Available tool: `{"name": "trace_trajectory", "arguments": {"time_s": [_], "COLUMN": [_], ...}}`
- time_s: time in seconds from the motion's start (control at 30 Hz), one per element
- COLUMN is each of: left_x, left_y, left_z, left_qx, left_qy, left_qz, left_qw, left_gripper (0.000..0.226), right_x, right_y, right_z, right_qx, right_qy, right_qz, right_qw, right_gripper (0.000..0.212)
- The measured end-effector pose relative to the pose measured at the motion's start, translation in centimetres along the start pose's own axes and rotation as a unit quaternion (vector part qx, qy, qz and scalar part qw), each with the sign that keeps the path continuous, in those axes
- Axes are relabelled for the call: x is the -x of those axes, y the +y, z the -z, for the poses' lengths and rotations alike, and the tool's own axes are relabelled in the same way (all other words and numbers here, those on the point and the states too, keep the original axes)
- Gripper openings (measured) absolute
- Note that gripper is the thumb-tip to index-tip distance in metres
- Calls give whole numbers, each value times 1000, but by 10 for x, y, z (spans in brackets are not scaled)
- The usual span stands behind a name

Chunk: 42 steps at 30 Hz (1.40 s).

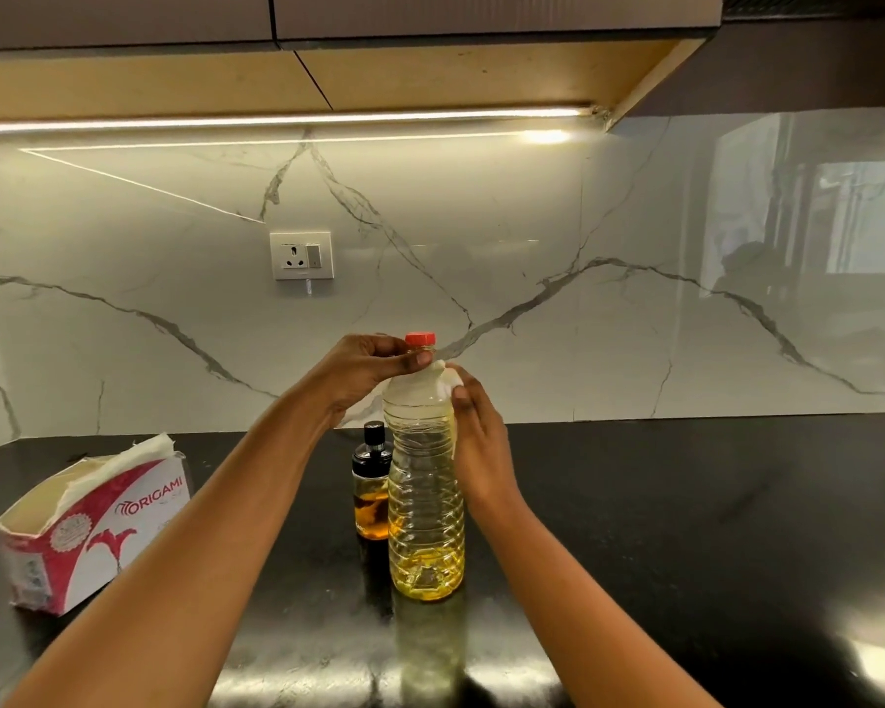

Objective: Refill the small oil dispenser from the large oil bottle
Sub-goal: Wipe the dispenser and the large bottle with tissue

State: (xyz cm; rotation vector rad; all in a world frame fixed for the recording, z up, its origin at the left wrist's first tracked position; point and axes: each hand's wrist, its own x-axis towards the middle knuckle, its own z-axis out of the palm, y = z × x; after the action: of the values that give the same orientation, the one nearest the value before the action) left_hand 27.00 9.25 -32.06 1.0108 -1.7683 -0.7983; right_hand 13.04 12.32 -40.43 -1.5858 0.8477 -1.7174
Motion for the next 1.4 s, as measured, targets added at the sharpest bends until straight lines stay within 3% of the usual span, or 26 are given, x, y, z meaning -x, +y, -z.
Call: {"name": "trace_trajectory", "arguments": {"time_s": [0.1,0.17,0.27,0.37,0.43,0.57,0.63,0.73,0.8,0.87,0.97,1.07,1.13,1.27,1.4], "left_x": [-1,-2,-3,-3,-2,-4,-6,-6,-5,-6,-9,-9,-6,8,19], "left_y": [-1,-2,-7,-13,-13,-10,-11,-15,-16,-16,-20,-20,-16,-13,-11], "left_z": [7,9,11,16,19,18,16,16,17,19,21,20,17,11,5], "left_qx": [-7,-9,1,13,-7,-1,-3,14,39,65,74,82,78,61,-41], "left_qy": [-41,-58,-73,-79,-84,-97,-97,-98,-109,-122,-136,-147,-149,-46,100], "left_qz": [-7,-10,-18,-39,-44,-31,-31,-28,-40,-47,-46,-50,-58,-59,-73], "left_qw": [999,998,997,996,996,995,995,995,992,989,987,984,984,995,991], "left_gripper": [32,32,40,73,73,34,37,35,46,61,60,56,46,35,18], "right_x": [-15,-15,2,22,16,-15,-12,9,15,6,-14,-14,-11,-6,1], "right_y": [-23,-27,-12,-5,-11,-37,-38,-23,-17,-23,-23,-8,-3,-13,-15], "right_z": [8,10,0,-12,-13,0,4,-2,-6,-2,10,7,2,-7,-21], "right_qx": [-102,-160,-108,-26,-18,-84,-60,47,59,4,-83,-2,18,127,189], "right_qy": [-26,-38,-20,-2,-33,-58,-84,-80,-69,-94,-162,-147,-89,-18,18], "right_qz": [-146,-186,-99,16,-16,-160,-143,-54,-22,-66,-115,-82,-71,-37,10], "right_qw": [984,969,989,1000,999,982,984,994,996,993,977,986,993,991,982], "right_gripper": [30,28,33,41,41,35,35,54,61,59,49,78,76,76,75]}}
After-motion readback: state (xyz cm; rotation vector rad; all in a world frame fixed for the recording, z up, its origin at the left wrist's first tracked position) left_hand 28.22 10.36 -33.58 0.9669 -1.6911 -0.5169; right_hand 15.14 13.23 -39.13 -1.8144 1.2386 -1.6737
